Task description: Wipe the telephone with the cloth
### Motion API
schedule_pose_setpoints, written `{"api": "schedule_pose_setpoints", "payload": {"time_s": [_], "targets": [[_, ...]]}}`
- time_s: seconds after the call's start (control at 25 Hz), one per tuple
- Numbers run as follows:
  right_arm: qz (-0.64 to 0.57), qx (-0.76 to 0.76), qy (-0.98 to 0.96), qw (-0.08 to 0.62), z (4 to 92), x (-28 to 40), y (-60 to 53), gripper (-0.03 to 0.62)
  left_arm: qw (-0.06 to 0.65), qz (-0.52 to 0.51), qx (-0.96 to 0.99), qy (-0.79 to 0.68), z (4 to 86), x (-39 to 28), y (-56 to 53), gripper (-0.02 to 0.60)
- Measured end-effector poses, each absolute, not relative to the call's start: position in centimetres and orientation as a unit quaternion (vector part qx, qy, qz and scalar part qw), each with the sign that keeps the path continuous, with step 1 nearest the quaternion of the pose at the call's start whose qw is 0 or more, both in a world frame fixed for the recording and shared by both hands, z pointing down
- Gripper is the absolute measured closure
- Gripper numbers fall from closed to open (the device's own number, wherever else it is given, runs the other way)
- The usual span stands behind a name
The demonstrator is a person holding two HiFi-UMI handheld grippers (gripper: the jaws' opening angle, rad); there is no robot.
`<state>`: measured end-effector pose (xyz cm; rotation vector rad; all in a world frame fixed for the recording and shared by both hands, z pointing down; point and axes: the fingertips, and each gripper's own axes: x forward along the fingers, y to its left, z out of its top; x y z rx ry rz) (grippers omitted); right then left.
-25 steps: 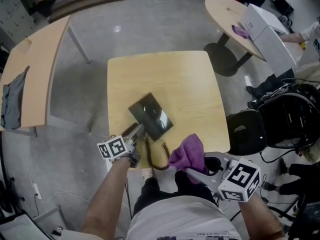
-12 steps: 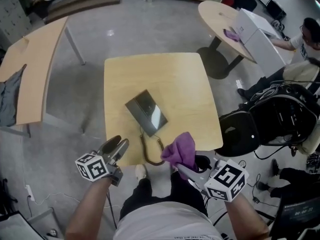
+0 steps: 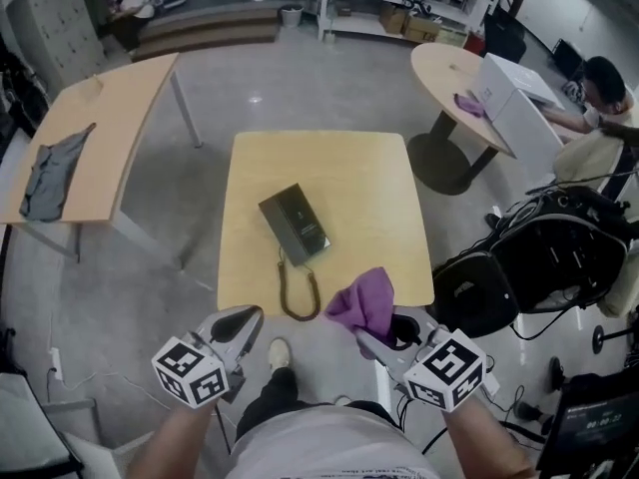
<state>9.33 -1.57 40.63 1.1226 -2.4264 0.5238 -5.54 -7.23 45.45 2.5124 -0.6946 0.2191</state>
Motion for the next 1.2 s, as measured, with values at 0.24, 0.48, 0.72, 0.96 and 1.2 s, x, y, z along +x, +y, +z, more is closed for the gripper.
{"api": "schedule_pose_setpoints", "payload": {"time_s": [0.24, 0.48, 0.72, 0.96, 1.2], "targets": [[0.173, 0.379, -0.891, 0.178, 40.3, 11.9, 5.0, 0.479, 0.217, 0.089, 0.935, -0.266, 41.2, -1.3, 3.2, 0.577], [0.169, 0.357, -0.902, 0.173, 41.1, 13.2, 11.2, 0.479, 0.205, 0.104, 0.933, -0.277, 38.9, 0.4, 12.9, 0.577], [0.172, 0.348, -0.905, 0.174, 41.0, 13.9, 14.8, 0.479, 0.208, 0.117, 0.929, -0.282, 37.7, 0.7, 16.7, 0.577], [0.161, 0.36, -0.902, 0.175, 40.5, 12.7, 18.1, 0.479, 0.203, 0.104, 0.937, -0.266, 36.5, -0.1, 19.5, 0.577], [0.149, 0.375, -0.9, 0.169, 38.5, 8.2, 22.0, 0.479, 0.205, 0.103, 0.943, -0.24, 35.0, -4.0, 23.8, 0.577]]}}
